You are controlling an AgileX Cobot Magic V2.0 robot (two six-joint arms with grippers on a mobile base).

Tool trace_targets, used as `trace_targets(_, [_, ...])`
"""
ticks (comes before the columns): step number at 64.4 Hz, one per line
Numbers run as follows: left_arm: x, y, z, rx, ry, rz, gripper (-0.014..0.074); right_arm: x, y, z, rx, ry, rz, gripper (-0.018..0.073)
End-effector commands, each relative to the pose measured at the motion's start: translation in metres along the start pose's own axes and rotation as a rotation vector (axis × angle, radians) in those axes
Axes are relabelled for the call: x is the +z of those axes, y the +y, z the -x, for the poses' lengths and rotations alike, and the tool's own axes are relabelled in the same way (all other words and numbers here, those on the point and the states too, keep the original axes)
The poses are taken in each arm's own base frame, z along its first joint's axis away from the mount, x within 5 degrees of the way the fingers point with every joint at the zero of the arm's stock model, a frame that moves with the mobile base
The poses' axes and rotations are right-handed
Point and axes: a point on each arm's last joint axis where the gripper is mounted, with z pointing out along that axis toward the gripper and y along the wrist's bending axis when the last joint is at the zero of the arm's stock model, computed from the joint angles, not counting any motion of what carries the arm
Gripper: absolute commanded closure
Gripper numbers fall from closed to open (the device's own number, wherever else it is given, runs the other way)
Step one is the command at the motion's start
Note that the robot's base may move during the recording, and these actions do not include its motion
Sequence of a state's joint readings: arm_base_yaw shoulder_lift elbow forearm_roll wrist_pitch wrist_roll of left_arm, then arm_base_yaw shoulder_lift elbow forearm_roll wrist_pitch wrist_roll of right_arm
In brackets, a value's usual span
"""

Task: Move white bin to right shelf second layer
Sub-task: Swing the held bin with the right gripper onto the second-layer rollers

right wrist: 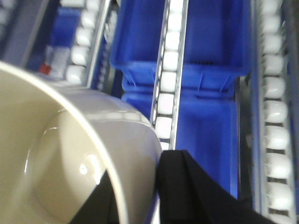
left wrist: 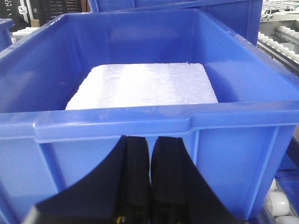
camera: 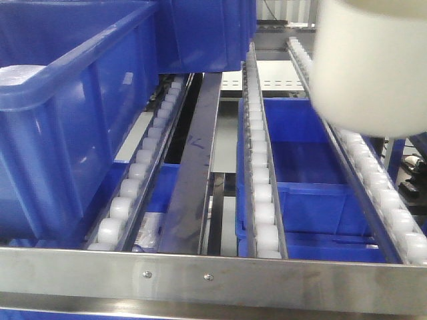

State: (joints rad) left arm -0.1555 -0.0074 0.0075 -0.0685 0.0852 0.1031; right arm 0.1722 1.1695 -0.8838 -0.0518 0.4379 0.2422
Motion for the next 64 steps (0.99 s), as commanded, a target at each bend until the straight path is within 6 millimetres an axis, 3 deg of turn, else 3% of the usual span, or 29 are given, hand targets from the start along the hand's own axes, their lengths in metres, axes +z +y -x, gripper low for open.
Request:
trace_targets(1, [0.000,0.000,-0.004,-0.009,-0.062,0.004,0.0512,0.008,0.006,0.024,-0.002,-0.101,0.025,0.0502])
trace_targets(13, [0.000,0.000,-0.004,-0.009,-0.062,0.004,0.0512,0.043,0.011,0.029,-0.011,-0.034,0.021,0.0502])
trace_targets(30, [0.000,0.000,-0.004,-0.009,-0.062,0.004,0.0512,0.076,0.013,0.016,-0.020,0.045,0.015,0.0502])
trace_targets(64, [0.000,0.000,-0.004,-0.009,-0.062,0.004,0.0512,0.109,0.010,-0.002,-0.023,0.141,-0.004,0.0502])
